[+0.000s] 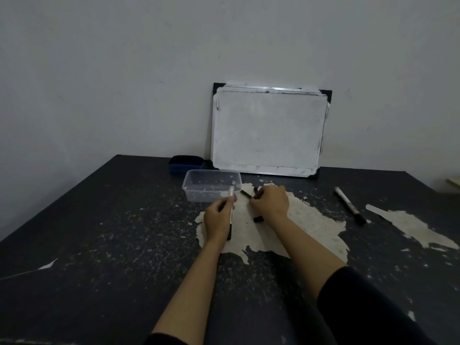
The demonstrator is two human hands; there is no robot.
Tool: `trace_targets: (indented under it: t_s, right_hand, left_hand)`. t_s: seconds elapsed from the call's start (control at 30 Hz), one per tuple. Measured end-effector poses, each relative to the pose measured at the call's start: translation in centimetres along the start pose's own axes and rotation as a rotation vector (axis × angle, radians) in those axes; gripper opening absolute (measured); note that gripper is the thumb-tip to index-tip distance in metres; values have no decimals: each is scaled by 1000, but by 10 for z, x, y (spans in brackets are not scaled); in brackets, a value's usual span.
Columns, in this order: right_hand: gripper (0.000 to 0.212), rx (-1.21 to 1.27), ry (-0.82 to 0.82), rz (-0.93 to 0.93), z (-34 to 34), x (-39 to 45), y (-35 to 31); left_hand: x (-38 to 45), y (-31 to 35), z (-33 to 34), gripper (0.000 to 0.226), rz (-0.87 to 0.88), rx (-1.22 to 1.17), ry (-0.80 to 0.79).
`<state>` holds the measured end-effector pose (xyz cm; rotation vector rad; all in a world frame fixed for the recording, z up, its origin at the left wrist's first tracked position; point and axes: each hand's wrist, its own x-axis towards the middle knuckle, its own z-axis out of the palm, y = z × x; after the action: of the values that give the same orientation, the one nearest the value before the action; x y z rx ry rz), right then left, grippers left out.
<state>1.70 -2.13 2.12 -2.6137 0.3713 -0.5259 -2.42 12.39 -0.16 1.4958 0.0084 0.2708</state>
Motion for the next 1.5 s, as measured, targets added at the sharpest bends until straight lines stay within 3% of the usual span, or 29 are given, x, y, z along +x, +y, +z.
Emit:
trace_targets:
  t_s: [0.13,0.2,0.33,0.53,0.77,1.03,1.37,1.5]
  right_hand:
    - [27,112,106,30,-13,1,10]
    - [24,282,126,2,-23,0,16]
    - [11,729,9,-51,-46,-1,19]
    - [15,851,-60,-120,-64,-3,17]
    - [11,873,-79,-120,-67,-3,14]
    - [7,704,-93,-164,-73,0,13]
    - [25,619,-165,-246,-66,-13,8]
    - [14,474,-201,-222,-59,-14,23]
  left_hand:
    - [0,-3,0,28,51,25,-40]
    - [1,-3,0,32,77,43,-48]
    - [-1,-3,3,38,169,116,36]
    - [-4,-1,2,33,232,166,95]
    - [-3,-4,2,31,262,187,79]
    - [-1,-8,2,29,282,213,60]
    - [-2,-8,3,28,267,192,31]
    - [2,-12,3,27,230,160,29]
